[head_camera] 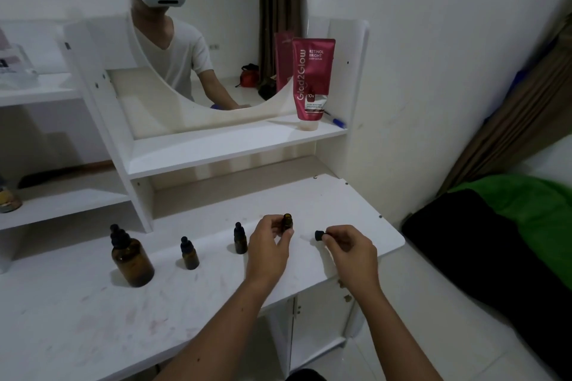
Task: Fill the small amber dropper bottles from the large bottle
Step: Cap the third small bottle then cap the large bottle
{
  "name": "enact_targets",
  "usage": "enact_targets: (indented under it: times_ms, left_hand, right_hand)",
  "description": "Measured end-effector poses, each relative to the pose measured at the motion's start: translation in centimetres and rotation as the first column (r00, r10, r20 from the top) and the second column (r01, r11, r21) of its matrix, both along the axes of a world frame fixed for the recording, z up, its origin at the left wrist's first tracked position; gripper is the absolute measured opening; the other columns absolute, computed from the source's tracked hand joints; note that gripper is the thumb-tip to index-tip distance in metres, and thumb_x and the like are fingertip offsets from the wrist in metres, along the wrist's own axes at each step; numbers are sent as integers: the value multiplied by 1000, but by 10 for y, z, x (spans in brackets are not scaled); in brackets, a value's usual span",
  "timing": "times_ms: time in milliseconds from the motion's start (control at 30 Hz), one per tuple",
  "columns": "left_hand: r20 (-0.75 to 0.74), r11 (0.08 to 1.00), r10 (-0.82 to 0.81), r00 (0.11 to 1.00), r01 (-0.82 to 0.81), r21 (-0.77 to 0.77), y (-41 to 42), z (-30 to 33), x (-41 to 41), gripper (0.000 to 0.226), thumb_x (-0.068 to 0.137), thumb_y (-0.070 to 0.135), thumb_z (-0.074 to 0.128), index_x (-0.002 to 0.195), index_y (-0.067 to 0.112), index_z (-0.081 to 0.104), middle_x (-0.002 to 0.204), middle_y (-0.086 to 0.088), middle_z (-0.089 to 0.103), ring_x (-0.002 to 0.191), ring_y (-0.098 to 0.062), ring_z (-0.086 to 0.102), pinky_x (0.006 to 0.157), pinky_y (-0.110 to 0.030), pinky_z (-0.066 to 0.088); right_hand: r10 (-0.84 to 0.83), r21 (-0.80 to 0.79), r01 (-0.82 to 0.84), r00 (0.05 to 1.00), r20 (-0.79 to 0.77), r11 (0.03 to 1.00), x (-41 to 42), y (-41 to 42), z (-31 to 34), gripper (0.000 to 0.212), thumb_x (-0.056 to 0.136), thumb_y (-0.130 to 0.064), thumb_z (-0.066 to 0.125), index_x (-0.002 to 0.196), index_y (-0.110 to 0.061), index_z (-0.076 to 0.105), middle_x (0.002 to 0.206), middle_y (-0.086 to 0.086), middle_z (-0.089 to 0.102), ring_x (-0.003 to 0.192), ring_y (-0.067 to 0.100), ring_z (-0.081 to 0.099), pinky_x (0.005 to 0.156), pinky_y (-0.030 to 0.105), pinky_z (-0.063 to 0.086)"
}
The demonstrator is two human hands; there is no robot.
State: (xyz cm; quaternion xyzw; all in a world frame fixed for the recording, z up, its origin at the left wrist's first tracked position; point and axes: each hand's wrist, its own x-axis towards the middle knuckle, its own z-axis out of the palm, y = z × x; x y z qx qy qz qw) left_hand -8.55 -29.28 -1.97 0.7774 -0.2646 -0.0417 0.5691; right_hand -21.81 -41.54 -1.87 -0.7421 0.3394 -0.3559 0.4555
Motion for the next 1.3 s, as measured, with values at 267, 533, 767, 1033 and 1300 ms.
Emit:
enact_targets:
  times_ms: [267,533,767,1033,1300]
  left_hand:
    - [27,1000,-26,999,25,9,3,-8,4,21,95,23,73,113,31,64,108,20,67,103,14,57,82,-1,43]
    - [24,998,-58,998,58,-24,3,-13,6,21,95,23,73,111,32,65,107,22,68,105,11,59,86,-1,42]
    - [28,995,-75,997,77,-70,3,-14,8,26,94,18,74,109,36,65,106,22,69,104,6,61,89,-5,44]
    - [19,995,-81,996,83,-60,3,-15,9,24,95,19,73,113,33,67,107,23,69,106,9,60,88,-3,43]
    - [20,995,-81,997,82,-64,2,-15,10,19,96,19,71,113,26,68,105,20,71,103,2,65,88,-9,47]
  right_hand:
    - [68,-16,-66,973,222,998,13,-9,36,19,98,-9,73,109,-24,78,98,-20,80,99,1,76,92,19,58]
    - [207,-199,-176,966,152,964,37,-5,57,20,100,-10,71,114,-22,79,105,-11,81,102,6,75,89,16,56]
    - [292,-406,-253,956,36,878,45,-7,65,22,97,-1,72,113,-14,79,101,-9,80,96,0,75,85,10,54]
    - [277,-559,-219,961,19,800,42,-8,66,23,97,0,72,114,-13,78,103,-7,79,95,-7,72,87,8,53]
    - [353,-563,-409,912,-212,718,58,-2,61,25,96,1,72,115,-13,79,107,-2,79,96,11,75,91,20,59]
